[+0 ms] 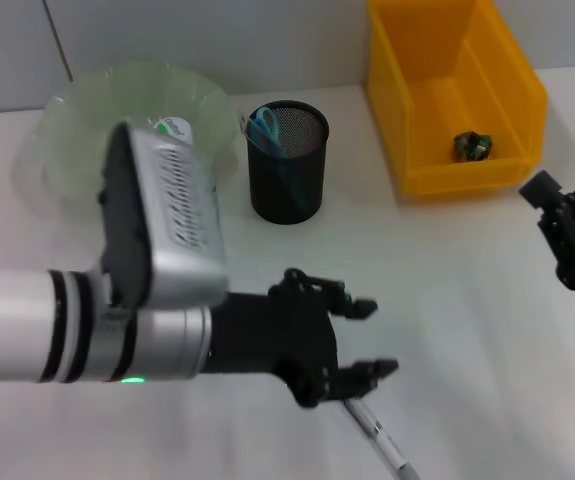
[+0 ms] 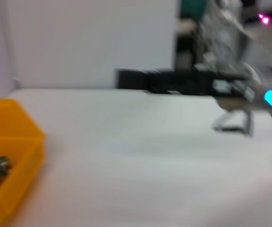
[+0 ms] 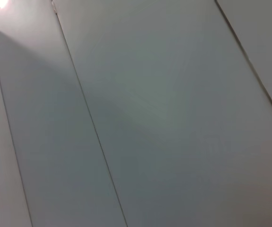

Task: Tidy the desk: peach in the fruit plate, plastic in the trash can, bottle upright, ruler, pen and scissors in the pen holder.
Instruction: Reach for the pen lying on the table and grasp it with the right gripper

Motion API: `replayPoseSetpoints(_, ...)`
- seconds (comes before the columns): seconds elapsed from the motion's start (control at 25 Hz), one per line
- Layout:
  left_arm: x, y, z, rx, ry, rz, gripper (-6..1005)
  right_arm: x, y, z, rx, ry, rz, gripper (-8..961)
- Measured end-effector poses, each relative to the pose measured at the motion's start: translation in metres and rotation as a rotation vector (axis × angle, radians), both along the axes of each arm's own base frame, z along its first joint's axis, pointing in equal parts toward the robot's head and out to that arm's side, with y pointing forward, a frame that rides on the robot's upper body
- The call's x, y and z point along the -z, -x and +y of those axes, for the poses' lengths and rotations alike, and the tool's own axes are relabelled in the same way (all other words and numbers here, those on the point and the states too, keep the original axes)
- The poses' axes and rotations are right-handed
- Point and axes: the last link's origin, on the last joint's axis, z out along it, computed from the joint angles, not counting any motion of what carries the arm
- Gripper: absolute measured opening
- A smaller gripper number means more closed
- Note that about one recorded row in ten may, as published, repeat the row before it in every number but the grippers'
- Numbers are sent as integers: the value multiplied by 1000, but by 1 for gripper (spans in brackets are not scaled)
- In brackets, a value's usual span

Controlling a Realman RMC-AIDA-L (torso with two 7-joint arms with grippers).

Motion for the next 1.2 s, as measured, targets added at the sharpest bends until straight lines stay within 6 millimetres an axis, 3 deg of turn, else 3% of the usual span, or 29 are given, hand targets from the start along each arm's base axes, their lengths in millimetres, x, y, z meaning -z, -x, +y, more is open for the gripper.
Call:
replayPoseSetpoints(0.48,21,-40,13,471,82,363,539,-22,-29,-17,96,18,-33,-3)
replayPoseSetpoints(0.68,25,-43,13,522,82,406,540,-21,-33,-21,120,15,-33,-3)
replayPoseSetpoints(0.72,37,-47,7,674,95,496,540,-21,-33,-22,125,12,-29,-3)
replayPoseSetpoints(0.84,47,-48,-1,810,112,559,540,-21,-35,-25,140,7,-17,-3)
replayPoseSetpoints(1.2,67,-48,-20,1042,122,647,540,-19,-37,-35,170,-7,20,-3)
